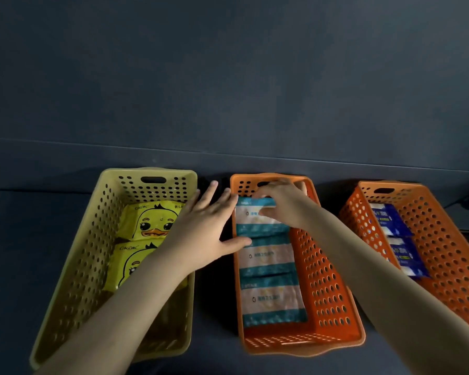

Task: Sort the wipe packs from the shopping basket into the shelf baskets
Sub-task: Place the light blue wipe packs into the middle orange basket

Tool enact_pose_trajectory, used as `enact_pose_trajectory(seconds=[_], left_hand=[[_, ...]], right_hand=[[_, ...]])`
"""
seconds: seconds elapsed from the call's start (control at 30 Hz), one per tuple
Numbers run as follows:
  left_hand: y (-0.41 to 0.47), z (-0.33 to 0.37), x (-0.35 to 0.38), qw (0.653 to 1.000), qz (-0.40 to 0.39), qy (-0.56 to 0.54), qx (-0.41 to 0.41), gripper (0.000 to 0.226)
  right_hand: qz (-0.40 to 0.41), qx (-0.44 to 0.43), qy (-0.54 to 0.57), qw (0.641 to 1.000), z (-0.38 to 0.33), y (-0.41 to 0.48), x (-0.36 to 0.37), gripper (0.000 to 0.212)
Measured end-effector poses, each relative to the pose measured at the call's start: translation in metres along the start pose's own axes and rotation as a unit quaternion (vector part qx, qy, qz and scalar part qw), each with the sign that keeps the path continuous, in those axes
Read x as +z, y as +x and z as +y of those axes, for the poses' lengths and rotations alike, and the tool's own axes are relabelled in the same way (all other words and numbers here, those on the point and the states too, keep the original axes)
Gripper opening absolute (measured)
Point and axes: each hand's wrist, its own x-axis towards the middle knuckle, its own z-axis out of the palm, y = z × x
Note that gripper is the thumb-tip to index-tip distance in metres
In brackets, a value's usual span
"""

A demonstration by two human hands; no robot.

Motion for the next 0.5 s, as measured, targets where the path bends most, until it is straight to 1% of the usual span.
enact_pose_trajectory(seconds=[0.07, 0.17, 0.23, 0.37, 0.5], left_hand=[[-0.002, -0.006, 0.004, 1.0, -0.001, 0.014, 0.015, 0.105], [-0.001, -0.01, 0.006, 1.0, -0.012, 0.008, 0.024, 0.107], [0.001, -0.011, 0.007, 1.0, -0.012, 0.014, 0.024, 0.108], [0.002, -0.011, 0.008, 0.999, -0.029, 0.028, 0.02, 0.11], [0.003, -0.011, 0.008, 0.999, -0.027, 0.025, 0.014, 0.109]], right_hand=[[0.013, -0.002, 0.004, 1.0, 0.005, -0.003, 0.009, 0.042], [-0.007, -0.018, 0.035, 0.999, 0.013, -0.01, 0.025, 0.05], [-0.016, -0.007, 0.035, 0.999, 0.013, -0.011, 0.034, 0.051], [-0.004, 0.008, 0.046, 0.999, 0.007, -0.007, 0.044, 0.052], [0.007, 0.003, 0.048, 0.999, 0.009, -0.002, 0.046, 0.052]])
